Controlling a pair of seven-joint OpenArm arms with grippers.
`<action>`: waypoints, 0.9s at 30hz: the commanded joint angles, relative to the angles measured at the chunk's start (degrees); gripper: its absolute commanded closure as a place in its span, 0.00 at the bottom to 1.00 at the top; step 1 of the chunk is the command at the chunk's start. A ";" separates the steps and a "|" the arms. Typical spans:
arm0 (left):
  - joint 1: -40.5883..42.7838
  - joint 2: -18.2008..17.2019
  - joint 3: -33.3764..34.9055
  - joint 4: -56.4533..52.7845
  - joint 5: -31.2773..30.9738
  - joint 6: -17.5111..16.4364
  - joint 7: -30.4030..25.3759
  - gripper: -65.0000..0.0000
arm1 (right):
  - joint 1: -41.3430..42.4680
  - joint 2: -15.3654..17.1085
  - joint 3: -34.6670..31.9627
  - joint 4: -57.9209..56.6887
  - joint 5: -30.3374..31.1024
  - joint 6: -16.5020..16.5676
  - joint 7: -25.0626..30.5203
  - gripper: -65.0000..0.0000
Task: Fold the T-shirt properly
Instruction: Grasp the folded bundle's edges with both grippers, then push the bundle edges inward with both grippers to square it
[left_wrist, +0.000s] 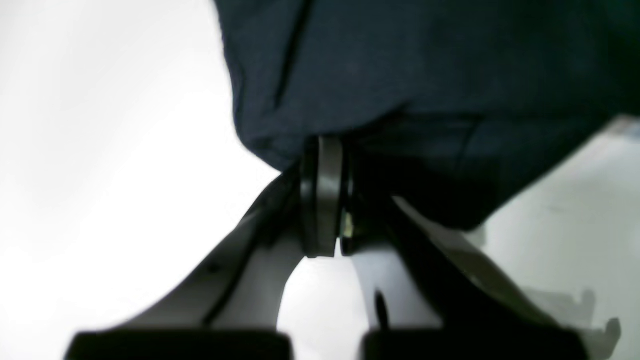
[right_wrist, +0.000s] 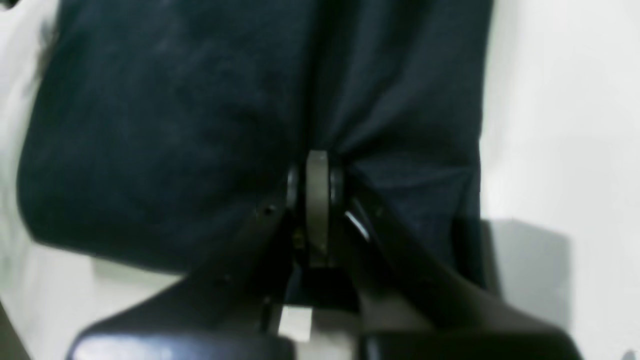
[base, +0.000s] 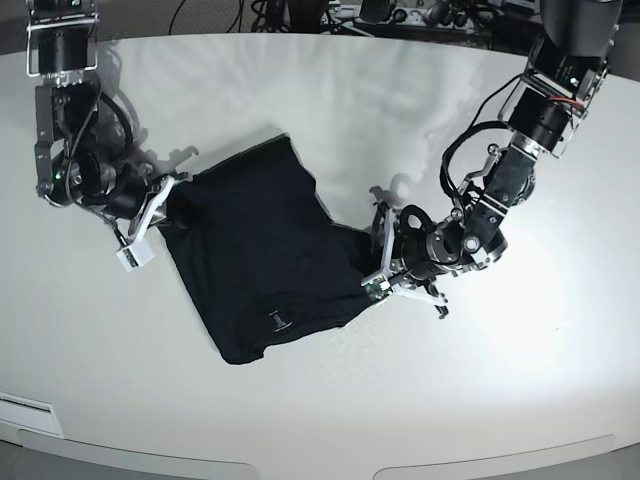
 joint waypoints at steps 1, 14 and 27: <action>-1.66 -0.57 -0.22 0.20 0.85 0.39 -1.44 1.00 | -1.49 -0.42 1.90 2.80 1.42 1.22 -1.03 1.00; -3.76 0.13 -0.24 0.00 0.26 7.91 -8.66 1.00 | -9.99 -6.64 17.66 27.56 0.15 4.00 -0.72 1.00; -3.78 6.32 -0.24 -11.69 1.31 7.63 -11.02 1.00 | -10.64 -8.33 18.64 14.29 -12.87 3.54 4.81 1.00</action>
